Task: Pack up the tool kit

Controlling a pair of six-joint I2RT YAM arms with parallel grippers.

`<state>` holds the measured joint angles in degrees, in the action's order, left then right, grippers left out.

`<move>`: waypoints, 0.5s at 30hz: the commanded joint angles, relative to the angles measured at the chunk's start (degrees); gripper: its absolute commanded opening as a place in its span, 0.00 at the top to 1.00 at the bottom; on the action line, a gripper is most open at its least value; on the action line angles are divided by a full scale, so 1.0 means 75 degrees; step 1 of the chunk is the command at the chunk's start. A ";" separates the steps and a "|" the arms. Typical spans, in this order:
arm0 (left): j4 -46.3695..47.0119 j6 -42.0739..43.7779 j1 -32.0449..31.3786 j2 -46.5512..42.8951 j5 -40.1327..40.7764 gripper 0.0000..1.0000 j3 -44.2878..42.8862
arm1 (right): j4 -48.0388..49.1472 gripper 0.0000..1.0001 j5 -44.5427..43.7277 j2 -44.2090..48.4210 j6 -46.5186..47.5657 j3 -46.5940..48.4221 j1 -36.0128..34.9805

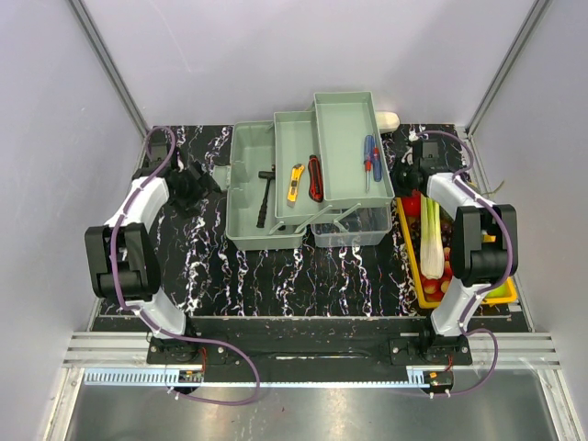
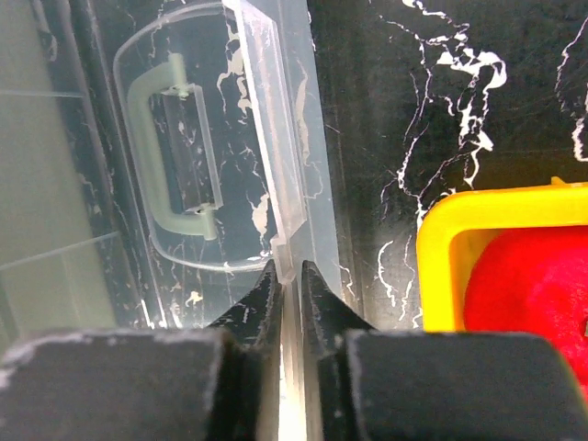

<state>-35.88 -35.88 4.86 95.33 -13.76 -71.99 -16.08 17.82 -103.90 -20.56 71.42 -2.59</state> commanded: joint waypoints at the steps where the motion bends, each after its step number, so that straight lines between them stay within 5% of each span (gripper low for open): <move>1: 0.0249 -0.0138 0.0055 -0.0112 0.0053 0.02 0.0106 | -0.0328 0.92 -0.0981 0.0095 0.0209 0.0274 -0.0194; 5: 0.0237 -0.0290 0.0055 -0.0288 0.0345 0.02 0.0363 | -0.0657 1.00 -0.1520 0.0282 0.0385 0.0543 -0.0334; 15: 0.0787 -0.1403 0.0043 -0.0675 0.0488 0.02 0.1663 | -0.1524 1.00 -0.2330 0.0692 0.0421 0.1352 -0.0651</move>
<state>-34.30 -41.98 4.95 92.99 -10.44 -62.04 -24.23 5.13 -103.66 -15.46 76.66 -7.22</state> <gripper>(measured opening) 0.976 0.098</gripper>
